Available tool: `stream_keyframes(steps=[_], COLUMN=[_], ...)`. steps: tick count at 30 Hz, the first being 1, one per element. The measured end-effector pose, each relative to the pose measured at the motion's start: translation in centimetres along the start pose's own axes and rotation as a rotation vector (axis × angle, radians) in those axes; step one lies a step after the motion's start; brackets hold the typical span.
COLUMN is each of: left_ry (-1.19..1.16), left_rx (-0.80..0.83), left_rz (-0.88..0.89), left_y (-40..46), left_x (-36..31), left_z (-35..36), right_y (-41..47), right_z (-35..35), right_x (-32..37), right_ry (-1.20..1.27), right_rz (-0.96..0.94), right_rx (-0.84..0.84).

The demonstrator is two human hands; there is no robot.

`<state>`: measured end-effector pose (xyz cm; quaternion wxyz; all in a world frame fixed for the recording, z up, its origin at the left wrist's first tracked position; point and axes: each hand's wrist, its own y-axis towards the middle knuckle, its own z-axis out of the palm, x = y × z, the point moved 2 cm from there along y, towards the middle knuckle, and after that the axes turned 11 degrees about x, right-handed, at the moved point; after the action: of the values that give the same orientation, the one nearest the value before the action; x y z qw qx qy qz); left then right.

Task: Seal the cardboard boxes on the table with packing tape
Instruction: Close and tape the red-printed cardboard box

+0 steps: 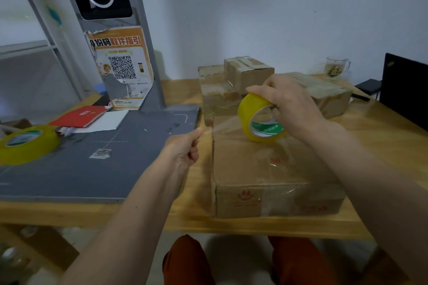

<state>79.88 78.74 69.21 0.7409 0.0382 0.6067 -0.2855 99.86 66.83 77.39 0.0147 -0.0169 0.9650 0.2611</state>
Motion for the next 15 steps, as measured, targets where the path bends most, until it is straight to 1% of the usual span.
stream_keyframes(steps=[6,8,10,13,15], left_ry=[0.037,0.095,0.123,0.102,0.139], left_rx=[-0.05,-0.065,-0.042,-0.006,-0.016], left_rz=[-0.066,-0.074,-0.079,-0.069,-0.032], left_y=[1.0,1.2,0.9,0.4,0.0], left_x=[2.7,3.7,4.5,5.2,5.4], left_z=[-0.2,0.0,0.7,1.5,1.6], right_y=[0.6,0.6,0.7,0.6,0.4], right_z=[-0.4,-0.2,-0.1,0.1,0.5], right_x=[1.3,1.6,1.7,1.7,1.2], right_ry=[-0.074,-0.11,-0.113,-0.092,0.003], right_rz=[-0.118,-0.146,-0.146,-0.14,-0.089], right_rx=[0.05,0.059,0.064,0.065,0.045])
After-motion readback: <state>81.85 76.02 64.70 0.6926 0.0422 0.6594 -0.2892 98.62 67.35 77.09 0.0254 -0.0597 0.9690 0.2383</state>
